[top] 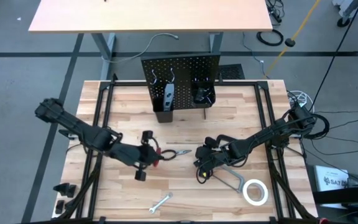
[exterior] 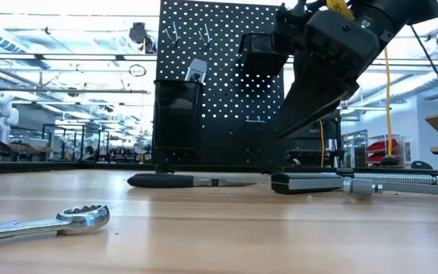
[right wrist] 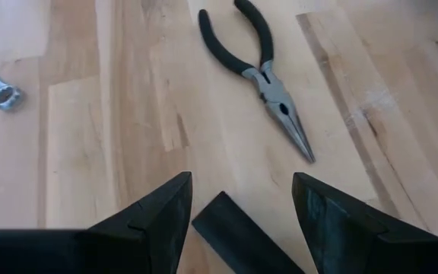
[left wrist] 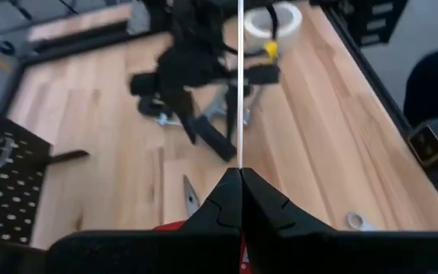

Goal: Hang tools onto peg board
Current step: Put the allen wrench into the left black bin on the pegboard

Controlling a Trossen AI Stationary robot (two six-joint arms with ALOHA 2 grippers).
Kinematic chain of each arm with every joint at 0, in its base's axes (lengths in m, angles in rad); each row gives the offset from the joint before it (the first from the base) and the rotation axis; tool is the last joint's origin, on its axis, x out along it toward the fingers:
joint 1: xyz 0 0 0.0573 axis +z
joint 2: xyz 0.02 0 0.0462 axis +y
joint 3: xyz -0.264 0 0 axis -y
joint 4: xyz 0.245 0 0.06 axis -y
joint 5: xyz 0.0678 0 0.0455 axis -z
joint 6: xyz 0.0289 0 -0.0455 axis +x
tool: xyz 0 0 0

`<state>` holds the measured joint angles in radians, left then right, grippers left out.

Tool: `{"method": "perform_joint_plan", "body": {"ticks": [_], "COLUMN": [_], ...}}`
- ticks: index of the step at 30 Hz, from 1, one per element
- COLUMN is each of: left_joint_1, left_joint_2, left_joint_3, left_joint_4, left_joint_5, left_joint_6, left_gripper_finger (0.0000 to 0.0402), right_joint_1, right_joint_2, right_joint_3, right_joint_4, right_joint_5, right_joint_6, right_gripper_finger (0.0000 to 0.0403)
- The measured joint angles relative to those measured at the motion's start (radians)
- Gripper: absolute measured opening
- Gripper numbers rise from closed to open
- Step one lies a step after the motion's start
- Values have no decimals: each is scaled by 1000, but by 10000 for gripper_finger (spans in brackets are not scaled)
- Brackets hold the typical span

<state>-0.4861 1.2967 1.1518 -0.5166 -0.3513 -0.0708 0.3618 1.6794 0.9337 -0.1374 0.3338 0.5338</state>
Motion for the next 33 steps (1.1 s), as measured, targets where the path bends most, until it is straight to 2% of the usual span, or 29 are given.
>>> {"method": "perform_joint_plan", "body": {"ticks": [3,7,13,16,20,25,33], "left_joint_1": [-8,-6,-6,-5,-7,-7,-7], "left_joint_2": [-50,-140,-175,-150,-122,-74,-13], "left_joint_3": [-84,-321,-669,-757,-778,-764,-700], "left_joint_4": [103,367,1171,1390,1388,1400,1402], "left_joint_5": [-21,-25,-17,-17,-19,-21,-21], "left_joint_6": [1,-52,-182,-255,-265,-232,-88], "left_gripper_finger": [0,0,0,0,0,0,0], "right_joint_1": [3,15,46,47,39,-3,-51], "right_joint_2": [0,0,0,0,0,0,0], "right_joint_3": [0,0,0,0,1,1,1], "right_joint_4": [11,73,350,522,724,877,984], "right_joint_5": [-6,-66,-105,-102,-74,-14,-27], "right_joint_6": [0,-38,-174,-251,-292,-330,-345], "right_gripper_finger": [222,222,222,222,222,222,222]}}
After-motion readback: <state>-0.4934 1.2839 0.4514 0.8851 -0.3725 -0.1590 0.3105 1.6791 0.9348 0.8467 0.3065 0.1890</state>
